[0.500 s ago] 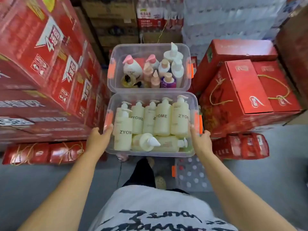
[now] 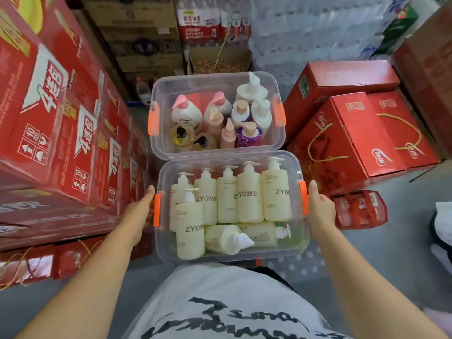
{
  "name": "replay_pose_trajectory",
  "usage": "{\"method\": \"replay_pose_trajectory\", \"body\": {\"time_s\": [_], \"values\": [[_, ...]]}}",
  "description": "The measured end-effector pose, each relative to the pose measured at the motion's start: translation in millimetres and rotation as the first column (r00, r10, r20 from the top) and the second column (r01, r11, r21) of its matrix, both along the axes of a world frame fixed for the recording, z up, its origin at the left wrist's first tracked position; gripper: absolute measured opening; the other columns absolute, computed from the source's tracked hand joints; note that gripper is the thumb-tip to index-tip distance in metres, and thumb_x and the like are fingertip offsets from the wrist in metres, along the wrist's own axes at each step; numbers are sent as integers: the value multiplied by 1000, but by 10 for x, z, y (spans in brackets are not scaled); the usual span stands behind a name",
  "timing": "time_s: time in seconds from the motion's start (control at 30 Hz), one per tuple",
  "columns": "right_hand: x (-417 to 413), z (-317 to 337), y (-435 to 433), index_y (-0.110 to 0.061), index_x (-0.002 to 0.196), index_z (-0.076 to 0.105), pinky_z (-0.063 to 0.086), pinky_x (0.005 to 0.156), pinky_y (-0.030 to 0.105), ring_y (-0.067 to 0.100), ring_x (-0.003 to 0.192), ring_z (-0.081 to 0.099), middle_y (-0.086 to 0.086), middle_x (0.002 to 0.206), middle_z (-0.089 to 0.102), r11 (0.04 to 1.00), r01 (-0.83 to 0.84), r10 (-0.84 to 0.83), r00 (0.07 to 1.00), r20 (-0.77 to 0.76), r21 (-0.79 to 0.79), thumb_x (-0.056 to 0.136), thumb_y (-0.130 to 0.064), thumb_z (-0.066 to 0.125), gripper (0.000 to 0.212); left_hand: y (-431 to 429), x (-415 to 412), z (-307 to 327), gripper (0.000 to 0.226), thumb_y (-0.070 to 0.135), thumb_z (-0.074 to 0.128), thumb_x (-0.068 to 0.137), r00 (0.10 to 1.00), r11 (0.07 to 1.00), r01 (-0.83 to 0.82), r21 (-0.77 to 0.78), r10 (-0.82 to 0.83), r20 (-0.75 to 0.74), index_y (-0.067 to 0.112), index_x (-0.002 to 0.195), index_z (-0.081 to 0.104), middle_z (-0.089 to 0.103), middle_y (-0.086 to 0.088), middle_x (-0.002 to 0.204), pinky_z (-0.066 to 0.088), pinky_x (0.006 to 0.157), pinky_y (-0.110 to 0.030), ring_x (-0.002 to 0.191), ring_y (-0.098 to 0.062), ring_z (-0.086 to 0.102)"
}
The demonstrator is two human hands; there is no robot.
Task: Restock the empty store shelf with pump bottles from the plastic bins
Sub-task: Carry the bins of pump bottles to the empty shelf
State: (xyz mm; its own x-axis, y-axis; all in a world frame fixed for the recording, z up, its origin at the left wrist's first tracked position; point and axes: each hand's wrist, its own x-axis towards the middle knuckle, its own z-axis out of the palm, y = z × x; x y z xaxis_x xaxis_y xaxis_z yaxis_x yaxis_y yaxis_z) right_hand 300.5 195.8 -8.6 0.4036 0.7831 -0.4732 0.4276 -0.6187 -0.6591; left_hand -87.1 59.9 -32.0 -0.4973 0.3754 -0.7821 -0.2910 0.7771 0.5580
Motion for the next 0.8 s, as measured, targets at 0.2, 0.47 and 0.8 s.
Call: {"method": "replay_pose_trajectory", "body": {"time_s": [0.2, 0.47, 0.8], "values": [[-111, 57, 168, 4, 119, 66, 52, 83, 43, 33, 94, 66, 23, 116, 66, 988, -39, 31, 998, -56, -148, 92, -75, 43, 87, 147, 64, -20, 74, 86, 54, 65, 998, 999, 46, -28, -45, 37, 24, 99, 74, 75, -7, 99, 53, 92, -52, 96, -30, 69], [-181, 87, 106, -10, 89, 68, 48, 83, 40, 22, 79, 58, 12, 100, 66, 983, 3, -11, 999, -40, -186, 90, -76, 48, 70, 153, 234, 32, 91, 85, 34, 81, 985, 992, 76, -101, -90, -146, 10, 121, 64, 63, -12, 124, 48, 98, -45, 110, -32, 59], [-12, 19, -376, 1, 69, 64, 39, 58, 35, 23, 60, 50, 7, 65, 59, 997, -13, 24, 990, 142, -80, 81, -87, 42, 91, -191, 427, 103, 86, 75, 40, 88, 935, 992, -70, -105, 28, -353, -1, 126, 57, 59, -22, 129, 44, 100, -48, 119, -42, 54]]}}
